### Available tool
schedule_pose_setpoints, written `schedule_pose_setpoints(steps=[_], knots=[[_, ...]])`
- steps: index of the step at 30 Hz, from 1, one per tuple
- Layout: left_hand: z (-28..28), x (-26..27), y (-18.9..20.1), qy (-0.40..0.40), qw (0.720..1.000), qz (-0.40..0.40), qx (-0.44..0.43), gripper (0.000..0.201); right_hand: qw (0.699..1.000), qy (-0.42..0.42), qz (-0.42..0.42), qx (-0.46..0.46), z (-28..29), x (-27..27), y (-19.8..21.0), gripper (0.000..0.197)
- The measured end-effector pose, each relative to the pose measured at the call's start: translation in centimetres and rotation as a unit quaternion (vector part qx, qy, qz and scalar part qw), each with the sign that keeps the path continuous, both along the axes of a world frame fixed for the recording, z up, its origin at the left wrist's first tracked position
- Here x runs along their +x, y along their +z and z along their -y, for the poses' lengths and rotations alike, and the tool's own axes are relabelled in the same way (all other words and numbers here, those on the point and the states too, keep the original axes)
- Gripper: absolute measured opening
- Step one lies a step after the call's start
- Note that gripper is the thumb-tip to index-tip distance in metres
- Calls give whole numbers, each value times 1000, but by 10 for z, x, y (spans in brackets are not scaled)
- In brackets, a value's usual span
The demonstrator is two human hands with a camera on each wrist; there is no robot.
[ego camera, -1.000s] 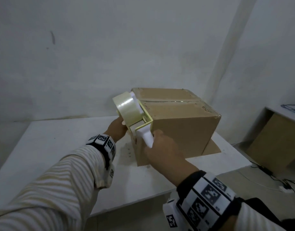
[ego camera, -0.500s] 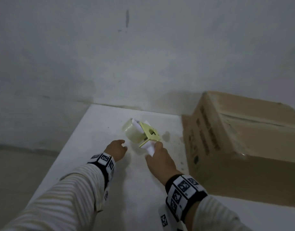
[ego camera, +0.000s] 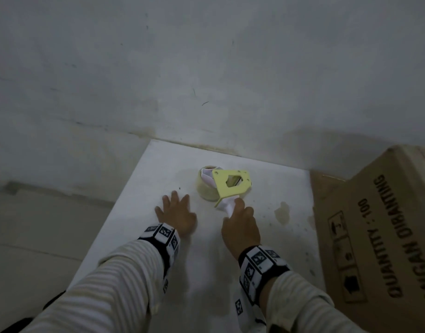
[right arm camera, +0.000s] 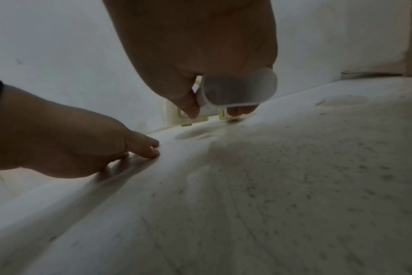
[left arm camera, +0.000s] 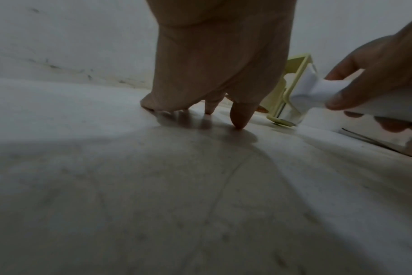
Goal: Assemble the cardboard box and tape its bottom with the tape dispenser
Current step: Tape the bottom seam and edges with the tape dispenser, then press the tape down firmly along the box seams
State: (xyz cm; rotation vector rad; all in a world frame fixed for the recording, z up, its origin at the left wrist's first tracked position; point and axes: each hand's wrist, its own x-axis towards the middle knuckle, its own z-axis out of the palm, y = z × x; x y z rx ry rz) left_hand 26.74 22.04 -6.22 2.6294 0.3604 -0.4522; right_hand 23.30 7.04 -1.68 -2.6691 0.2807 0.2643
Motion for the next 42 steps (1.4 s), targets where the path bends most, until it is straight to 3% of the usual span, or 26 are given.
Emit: schedule_pose_setpoints(steps=[5, 10, 13, 18, 24, 30, 34, 38, 42], knots=[[16, -1, -10, 53, 997, 28, 51, 65, 1000, 9, -18, -10, 0, 11, -11, 56], [8, 1, -7, 17, 1000, 1, 7, 65, 998, 19, -45, -41, 2, 10, -14, 59], [9, -3, 1, 34, 998, 4, 46, 63, 997, 31, -38, -64, 8, 5, -5, 61], [27, -15, 34, 26, 999, -28, -35, 61, 999, 37, -6, -33, 23, -16, 29, 52], [94, -46, 87, 11, 996, 60, -71, 52, 997, 42, 45, 51, 59, -64, 103, 43], [191, -61, 112, -39, 974, 120, -189, 58, 979, 61, 175, 89, 134, -132, 195, 36], [252, -129, 179, -44, 937, 179, -297, 52, 964, 73, 236, 100, 206, -164, 237, 29], [291, -169, 214, -36, 901, 210, -379, 43, 978, 109, 178, 15, 266, -181, 239, 31], [309, -183, 227, -17, 879, 217, -425, 42, 970, 210, 102, -68, 289, -191, 210, 44]])
